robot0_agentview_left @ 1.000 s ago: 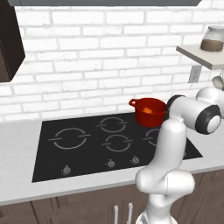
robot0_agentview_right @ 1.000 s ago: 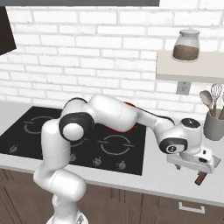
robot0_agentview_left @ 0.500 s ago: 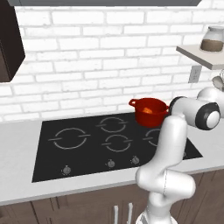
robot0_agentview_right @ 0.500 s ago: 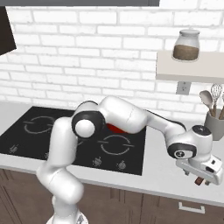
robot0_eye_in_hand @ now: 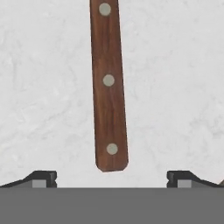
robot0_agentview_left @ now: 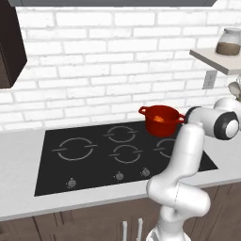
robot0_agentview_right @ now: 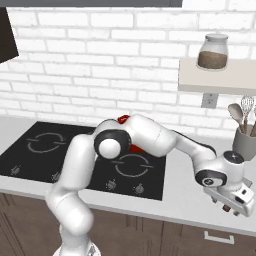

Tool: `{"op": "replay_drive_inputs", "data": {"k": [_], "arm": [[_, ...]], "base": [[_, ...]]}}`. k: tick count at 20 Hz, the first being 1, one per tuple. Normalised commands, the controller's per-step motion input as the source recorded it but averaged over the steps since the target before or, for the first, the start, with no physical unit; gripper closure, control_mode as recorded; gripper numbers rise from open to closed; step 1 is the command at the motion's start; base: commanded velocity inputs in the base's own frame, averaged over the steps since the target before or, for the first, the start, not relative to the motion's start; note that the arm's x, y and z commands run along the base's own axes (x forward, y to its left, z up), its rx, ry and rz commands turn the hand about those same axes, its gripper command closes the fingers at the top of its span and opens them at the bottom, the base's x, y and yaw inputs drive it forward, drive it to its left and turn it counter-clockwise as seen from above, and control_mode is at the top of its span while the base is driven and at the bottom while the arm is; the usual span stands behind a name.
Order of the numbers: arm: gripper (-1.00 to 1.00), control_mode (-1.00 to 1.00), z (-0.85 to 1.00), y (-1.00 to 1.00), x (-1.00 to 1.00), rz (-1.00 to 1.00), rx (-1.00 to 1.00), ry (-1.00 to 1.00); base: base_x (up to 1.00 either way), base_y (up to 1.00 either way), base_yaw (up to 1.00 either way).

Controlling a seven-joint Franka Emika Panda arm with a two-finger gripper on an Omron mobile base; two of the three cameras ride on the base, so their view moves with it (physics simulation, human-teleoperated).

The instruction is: Put the squash and tomato in the pot. Retrieve the spatula and lightly stir the vegetables in the pot.

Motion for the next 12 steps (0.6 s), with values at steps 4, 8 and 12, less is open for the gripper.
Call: {"op": "replay_drive_inputs", "data": {"k": [4, 8, 12], "arm": [[-1.0, -1.0, -0.07, -0.23, 0.0, 0.0, 0.03, -0.09], [-1.0, -1.0, -0.15, 0.0, 0.09, 0.0, 0.0, -0.11], [-1.0, -1.0, -0.31, 0.0, 0.17, 0.01, 0.0, -0.07]], "base": [[0.0, 0.0, 0.0], [0.0, 0.0, 0.0], [0.0, 0.0, 0.0]]}}
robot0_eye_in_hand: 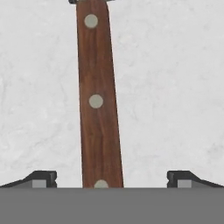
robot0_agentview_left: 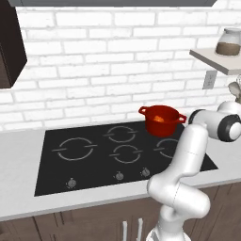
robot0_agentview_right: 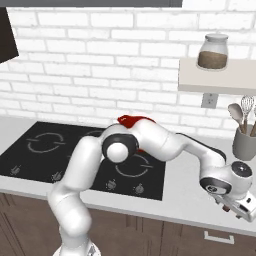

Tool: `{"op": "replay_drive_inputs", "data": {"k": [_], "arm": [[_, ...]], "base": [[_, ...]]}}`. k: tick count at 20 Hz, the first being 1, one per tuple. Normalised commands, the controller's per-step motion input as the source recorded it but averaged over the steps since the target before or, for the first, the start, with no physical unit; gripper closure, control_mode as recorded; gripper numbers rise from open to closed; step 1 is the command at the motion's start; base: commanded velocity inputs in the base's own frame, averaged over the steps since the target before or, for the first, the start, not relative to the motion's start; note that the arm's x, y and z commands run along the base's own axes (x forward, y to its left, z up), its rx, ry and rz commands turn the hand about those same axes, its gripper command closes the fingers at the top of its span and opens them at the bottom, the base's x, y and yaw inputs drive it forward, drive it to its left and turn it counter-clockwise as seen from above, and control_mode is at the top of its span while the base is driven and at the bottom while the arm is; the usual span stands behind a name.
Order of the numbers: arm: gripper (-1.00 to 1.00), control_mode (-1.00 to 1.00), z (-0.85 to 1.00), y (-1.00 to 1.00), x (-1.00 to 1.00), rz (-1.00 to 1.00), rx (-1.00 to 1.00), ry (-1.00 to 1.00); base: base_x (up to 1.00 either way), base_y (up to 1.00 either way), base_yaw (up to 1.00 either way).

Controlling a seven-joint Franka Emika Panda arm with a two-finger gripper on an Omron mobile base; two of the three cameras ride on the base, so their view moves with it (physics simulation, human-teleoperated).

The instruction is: Put the squash and tomato in the pot. Retrieve the spatula and lightly stir the vegetables in the pot.

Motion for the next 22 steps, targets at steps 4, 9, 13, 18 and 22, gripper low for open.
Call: {"op": "replay_drive_inputs", "data": {"k": [4, 9, 13, 18, 22], "arm": [[-1.0, -1.0, -0.34, 0.0, 0.12, 0.01, 0.0, -0.05], [1.0, -1.0, -0.24, 0.01, 0.17, 0.01, 0.0, 0.0], [1.0, -1.0, -0.31, 0.18, 0.11, 0.0, 0.0, 0.0], [1.0, -1.0, -0.14, 0.27, 0.03, 0.0, -0.18, 0.14], [1.0, -1.0, 0.12, 0.0, -0.37, 0.12, 0.0, -0.13]], "base": [[0.0, 0.0, 0.0], [0.0, 0.0, 0.0], [0.0, 0.0, 0.0], [0.0, 0.0, 0.0], [0.0, 0.0, 0.0]]}}
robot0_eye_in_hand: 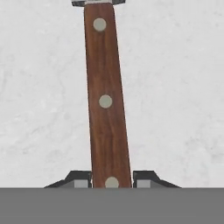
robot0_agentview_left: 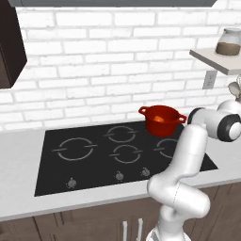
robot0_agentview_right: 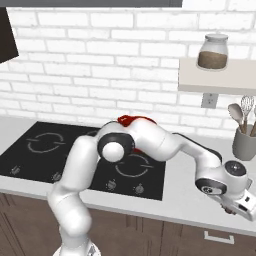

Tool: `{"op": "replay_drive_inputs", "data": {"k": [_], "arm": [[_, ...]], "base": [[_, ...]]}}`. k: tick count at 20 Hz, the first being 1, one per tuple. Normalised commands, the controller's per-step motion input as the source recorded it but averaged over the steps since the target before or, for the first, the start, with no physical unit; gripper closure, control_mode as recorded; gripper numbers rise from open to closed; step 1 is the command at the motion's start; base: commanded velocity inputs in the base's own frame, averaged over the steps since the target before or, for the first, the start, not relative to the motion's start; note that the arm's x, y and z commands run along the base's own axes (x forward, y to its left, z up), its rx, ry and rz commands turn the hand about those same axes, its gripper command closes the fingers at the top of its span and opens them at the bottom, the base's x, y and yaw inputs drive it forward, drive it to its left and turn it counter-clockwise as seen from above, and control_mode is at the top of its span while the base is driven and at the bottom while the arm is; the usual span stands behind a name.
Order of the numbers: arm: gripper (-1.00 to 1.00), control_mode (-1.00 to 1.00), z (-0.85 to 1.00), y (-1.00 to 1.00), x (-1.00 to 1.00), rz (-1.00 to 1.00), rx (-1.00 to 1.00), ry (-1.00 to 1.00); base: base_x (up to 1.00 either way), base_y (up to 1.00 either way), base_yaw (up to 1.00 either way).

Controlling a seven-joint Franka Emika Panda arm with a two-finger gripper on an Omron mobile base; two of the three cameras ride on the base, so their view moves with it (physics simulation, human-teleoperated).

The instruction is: Put the squash and tomato in the pot. Retrieve the spatula and lightly stir the vegetables in the pot.

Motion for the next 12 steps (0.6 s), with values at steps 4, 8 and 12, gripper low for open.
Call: {"op": "replay_drive_inputs", "data": {"k": [4, 8, 12], "arm": [[1.0, -1.0, 0.76, 0.06, -0.95, 0.21, 0.0, -0.34], [1.0, -1.0, 1.0, 0.35, -0.74, 0.21, -0.06, -0.14], [1.0, -1.0, 0.99, 0.92, -0.49, 0.37, -0.2, 0.08]], "base": [[0.0, 0.0, 0.0], [0.0, 0.0, 0.0], [0.0, 0.0, 0.0]]}}
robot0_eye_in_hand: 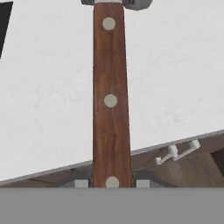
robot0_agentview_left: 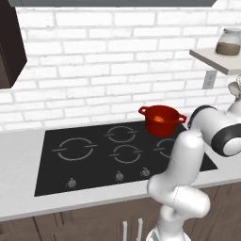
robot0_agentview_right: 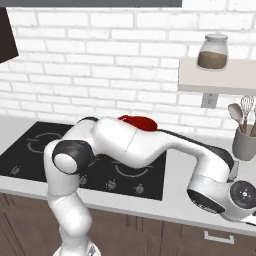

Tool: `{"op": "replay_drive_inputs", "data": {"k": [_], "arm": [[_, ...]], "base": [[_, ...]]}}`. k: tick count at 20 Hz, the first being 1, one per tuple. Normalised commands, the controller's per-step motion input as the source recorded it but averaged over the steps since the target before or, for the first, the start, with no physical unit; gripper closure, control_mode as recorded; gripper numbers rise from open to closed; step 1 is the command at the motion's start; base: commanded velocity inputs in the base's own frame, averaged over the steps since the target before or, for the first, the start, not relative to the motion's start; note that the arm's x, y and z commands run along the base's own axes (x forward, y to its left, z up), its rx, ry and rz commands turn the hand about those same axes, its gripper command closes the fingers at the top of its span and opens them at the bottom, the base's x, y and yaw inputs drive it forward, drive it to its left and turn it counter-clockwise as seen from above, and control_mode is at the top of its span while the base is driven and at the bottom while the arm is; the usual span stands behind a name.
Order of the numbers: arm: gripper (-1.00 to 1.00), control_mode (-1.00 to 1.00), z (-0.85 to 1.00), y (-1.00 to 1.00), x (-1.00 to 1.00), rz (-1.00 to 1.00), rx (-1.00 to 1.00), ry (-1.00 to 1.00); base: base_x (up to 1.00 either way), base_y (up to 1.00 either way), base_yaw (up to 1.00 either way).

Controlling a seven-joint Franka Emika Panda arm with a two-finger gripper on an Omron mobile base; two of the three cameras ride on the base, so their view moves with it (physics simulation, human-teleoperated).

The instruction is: Put the squash and tomato in the pot. Retrieve the spatula and lightly stir the vegetables in the pot.

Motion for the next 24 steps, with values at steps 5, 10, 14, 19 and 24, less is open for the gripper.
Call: {"op": "replay_drive_inputs", "data": {"k": [5, 10, 14, 19, 24], "arm": [[1.0, -1.0, 1.0, 1.0, -0.29, 0.44, -0.39, 0.13], [1.0, -1.0, 0.85, 1.0, -0.06, 0.32, -0.54, 0.03], [1.0, -1.0, 0.68, 1.0, 0.0, 0.2, -0.69, 0.02], [1.0, -1.0, 0.59, 1.0, 0.04, 0.11, -0.71, 0.17], [1.0, -1.0, 0.89, 0.92, 0.34, 0.12, -0.55, 0.4]], "base": [[0.0, 0.0, 0.0], [0.0, 0.0, 0.0], [0.0, 0.0, 0.0], [0.0, 0.0, 0.0], [0.0, 0.0, 0.0]]}}
